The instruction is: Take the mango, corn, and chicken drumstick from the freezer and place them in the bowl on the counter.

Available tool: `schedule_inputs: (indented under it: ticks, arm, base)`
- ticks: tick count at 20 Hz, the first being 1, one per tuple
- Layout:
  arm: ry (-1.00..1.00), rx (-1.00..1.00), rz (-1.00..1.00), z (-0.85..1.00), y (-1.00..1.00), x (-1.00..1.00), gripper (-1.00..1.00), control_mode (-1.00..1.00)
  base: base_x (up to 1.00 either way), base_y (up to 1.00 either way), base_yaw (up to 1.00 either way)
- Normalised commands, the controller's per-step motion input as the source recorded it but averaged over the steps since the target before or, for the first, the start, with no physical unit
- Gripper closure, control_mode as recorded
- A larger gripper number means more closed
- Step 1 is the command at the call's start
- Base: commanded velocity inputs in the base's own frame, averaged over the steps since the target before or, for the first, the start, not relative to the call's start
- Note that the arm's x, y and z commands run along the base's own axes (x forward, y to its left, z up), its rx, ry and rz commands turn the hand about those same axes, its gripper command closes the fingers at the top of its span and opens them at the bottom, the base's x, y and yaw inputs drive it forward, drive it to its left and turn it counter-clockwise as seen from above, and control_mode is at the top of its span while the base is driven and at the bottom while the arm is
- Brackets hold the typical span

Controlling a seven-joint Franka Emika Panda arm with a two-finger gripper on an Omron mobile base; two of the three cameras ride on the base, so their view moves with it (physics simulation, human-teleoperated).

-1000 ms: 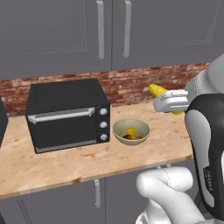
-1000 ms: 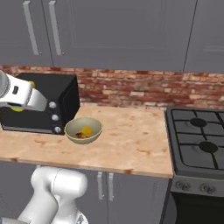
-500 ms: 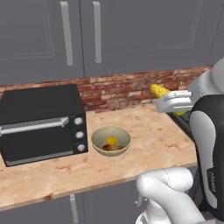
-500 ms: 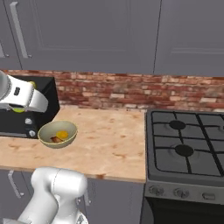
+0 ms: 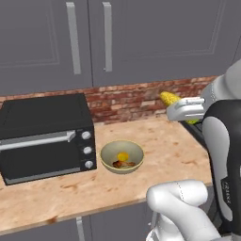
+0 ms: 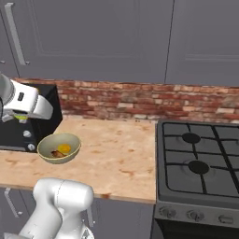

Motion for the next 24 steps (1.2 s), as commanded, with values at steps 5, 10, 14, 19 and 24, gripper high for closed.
schedule_inputs:
  ticks: [5,10,14,19,24]
  arm:
    - [0.03,0.0,0.18,-0.45,-0.72,0.2,1.0,-1.0]
    - [0.12,0.0,0.39,-0.73,-0.2,0.6,1.0,-1.0]
    - [0.04,0.0,0.54,-0.78,0.0,0.92,1.0,-1.0]
    - [0.07,0.0,0.5,-0.67,0.08,0.94,1.0,-1.0]
    - [0.26,-0.02,0.13,-0.36,0.27,0.72,1.0,-1.0]
  base:
    - [0.0,0.0,0.0]
    - [0.0,0.0,0.0]
    - [0.0,0.0,0.0]
    - [0.0,0.0,0.0]
    - [0.0,0.0,0.0]
